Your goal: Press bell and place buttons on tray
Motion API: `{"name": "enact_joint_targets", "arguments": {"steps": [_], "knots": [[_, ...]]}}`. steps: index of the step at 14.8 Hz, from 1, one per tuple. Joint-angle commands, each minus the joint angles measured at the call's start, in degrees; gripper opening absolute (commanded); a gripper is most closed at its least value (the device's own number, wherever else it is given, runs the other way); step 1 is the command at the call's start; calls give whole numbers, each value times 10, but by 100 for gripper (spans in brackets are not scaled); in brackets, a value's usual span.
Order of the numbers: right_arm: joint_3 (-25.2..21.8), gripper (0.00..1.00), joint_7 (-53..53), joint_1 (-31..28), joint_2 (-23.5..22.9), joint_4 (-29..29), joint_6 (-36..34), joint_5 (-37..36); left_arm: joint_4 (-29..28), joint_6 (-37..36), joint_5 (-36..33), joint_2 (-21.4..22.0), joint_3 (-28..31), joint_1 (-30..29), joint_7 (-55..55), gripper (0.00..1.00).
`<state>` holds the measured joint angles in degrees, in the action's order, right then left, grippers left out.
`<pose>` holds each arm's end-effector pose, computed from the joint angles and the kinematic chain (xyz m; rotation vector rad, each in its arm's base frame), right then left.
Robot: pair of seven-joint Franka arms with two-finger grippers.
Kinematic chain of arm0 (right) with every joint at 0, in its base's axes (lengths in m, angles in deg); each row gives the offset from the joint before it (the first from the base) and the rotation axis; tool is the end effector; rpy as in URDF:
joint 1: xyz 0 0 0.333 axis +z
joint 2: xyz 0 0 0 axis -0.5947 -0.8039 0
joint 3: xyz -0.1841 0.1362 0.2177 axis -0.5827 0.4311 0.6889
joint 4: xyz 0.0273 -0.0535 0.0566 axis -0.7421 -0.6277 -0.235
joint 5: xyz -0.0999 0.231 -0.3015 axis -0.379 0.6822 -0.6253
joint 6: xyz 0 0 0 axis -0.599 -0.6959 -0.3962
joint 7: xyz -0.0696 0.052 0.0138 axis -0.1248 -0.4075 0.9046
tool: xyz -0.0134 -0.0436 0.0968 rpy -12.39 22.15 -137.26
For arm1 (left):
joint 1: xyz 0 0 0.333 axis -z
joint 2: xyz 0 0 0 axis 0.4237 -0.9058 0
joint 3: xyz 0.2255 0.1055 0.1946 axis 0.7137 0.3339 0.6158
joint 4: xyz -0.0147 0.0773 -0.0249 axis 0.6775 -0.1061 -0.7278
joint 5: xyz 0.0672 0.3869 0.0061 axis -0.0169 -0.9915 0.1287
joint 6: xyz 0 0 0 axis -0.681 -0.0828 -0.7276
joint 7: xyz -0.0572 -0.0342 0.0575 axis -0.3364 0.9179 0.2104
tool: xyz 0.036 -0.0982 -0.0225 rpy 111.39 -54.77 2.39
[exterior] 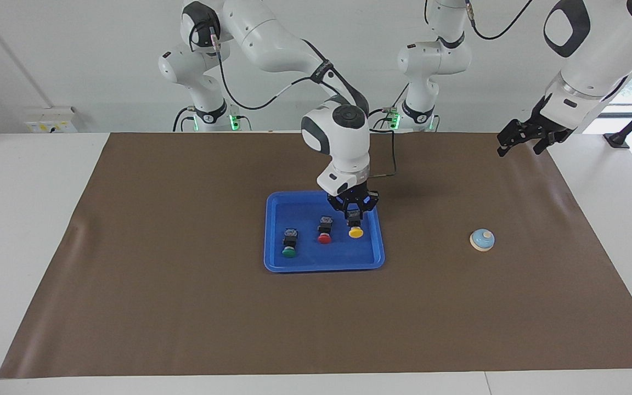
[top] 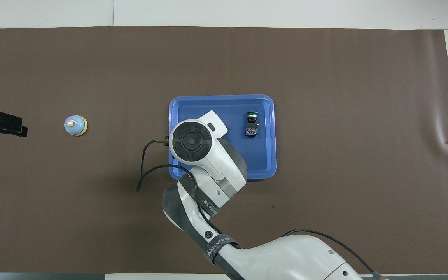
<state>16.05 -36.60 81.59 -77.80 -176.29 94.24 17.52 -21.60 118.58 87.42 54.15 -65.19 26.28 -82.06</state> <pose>0.5188 0.4801 0.3320 -2.9947 0.1890 -0.1283 0.5393 0.0071 0.5932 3.1050 0.0135 -0.1139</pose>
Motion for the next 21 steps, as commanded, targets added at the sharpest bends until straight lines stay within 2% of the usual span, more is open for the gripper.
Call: {"name": "enact_joint_targets", "arguments": {"steps": [1, 3, 4, 5, 8, 10, 11, 14, 17, 19, 21], "knots": [[3, 22, -7, 6, 32, -66, 38, 14, -15, 0, 4, 15, 3, 2, 5, 100], [3, 33, -7, 4, 41, -99, 77, 14, -15, 0, 4, 15, 2, 2, 5, 100], [3, 49, -7, 4, 41, -100, 75, 15, -15, 0, 4, 15, 3, 2, 5, 100], [2, 57, -7, 3, 41, -98, 73, 14, -15, 0, 4, 15, 3, 2, 5, 100], [1, 65, -7, -5, 38, -63, 61, 4, -15, 0, 4, 15, 2, 2, 4, 100], [-6, 65, -20, -11, 40, -20, -43, -28, -15, 0, 4, 15, 2, 2, 5, 100], [-7, 67, -44, -29, 61, -14, -97, -47, -16, 0, 4, 15, 2, 2, 5, 100], [-6, 98, -157, -124, 150, -27, -218, -47, -15, 0, 4, 15, 3, 2, 5, 100], [-6, 100, -295, -235, 212, -26, -325, -47, -15, 0, 4, 15, 2, 2, 4, 100], [-7, 100, -330, -275, 242, -27, -366, -49, -15, 0, 4, 15, 3, 2, 5, 100], [-7, 100, -367, -288, 273, -28, -407, -49, -15, 0, 4, 15, 3, 2, 5, 100]]}}
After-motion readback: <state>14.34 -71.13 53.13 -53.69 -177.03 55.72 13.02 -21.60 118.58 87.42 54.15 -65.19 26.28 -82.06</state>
